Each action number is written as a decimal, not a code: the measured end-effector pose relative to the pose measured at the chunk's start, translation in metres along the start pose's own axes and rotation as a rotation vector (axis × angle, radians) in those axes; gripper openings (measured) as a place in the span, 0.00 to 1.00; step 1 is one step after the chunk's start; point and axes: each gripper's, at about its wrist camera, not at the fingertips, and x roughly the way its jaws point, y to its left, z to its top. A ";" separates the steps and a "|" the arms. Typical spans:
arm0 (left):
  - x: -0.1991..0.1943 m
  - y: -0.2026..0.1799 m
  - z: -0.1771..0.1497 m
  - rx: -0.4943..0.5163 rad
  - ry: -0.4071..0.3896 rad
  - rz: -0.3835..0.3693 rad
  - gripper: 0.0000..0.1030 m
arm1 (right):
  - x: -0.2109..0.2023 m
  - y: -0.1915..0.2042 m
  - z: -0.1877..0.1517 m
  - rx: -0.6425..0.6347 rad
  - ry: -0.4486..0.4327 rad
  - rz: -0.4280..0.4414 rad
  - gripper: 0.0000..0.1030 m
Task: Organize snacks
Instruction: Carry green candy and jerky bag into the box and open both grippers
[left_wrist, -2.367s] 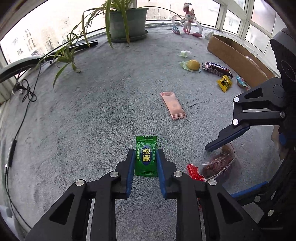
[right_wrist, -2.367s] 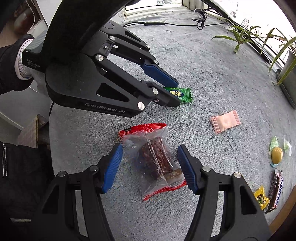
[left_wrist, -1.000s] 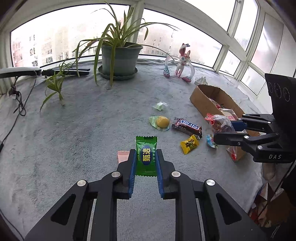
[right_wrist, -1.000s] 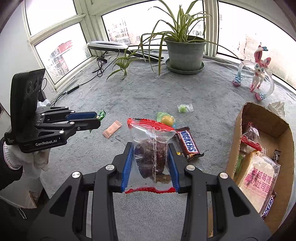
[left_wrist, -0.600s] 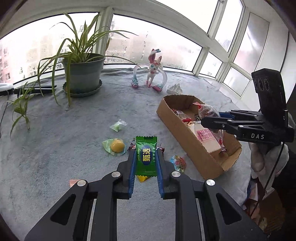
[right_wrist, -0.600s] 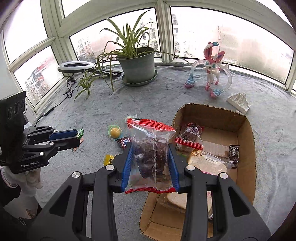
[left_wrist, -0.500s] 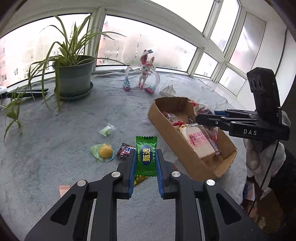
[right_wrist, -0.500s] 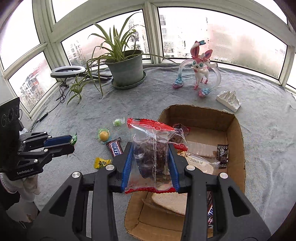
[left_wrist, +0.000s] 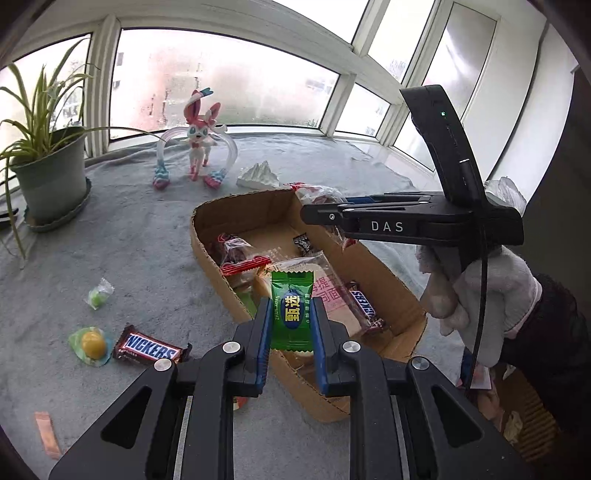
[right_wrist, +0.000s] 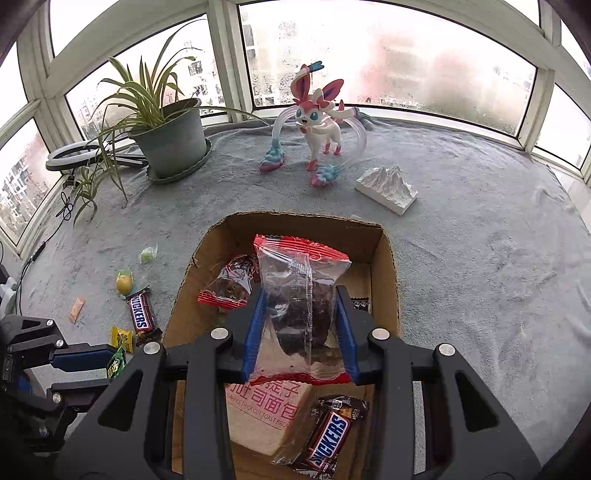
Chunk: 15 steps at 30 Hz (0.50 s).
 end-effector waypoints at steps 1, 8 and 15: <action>0.005 -0.005 0.000 0.002 0.009 -0.009 0.18 | 0.003 -0.003 0.000 0.006 0.004 -0.004 0.37; 0.027 -0.026 -0.007 0.027 0.048 -0.036 0.18 | 0.016 -0.015 0.001 0.026 0.025 -0.012 0.37; 0.035 -0.037 -0.009 0.054 0.070 -0.024 0.20 | 0.022 -0.016 -0.001 0.037 0.032 -0.017 0.38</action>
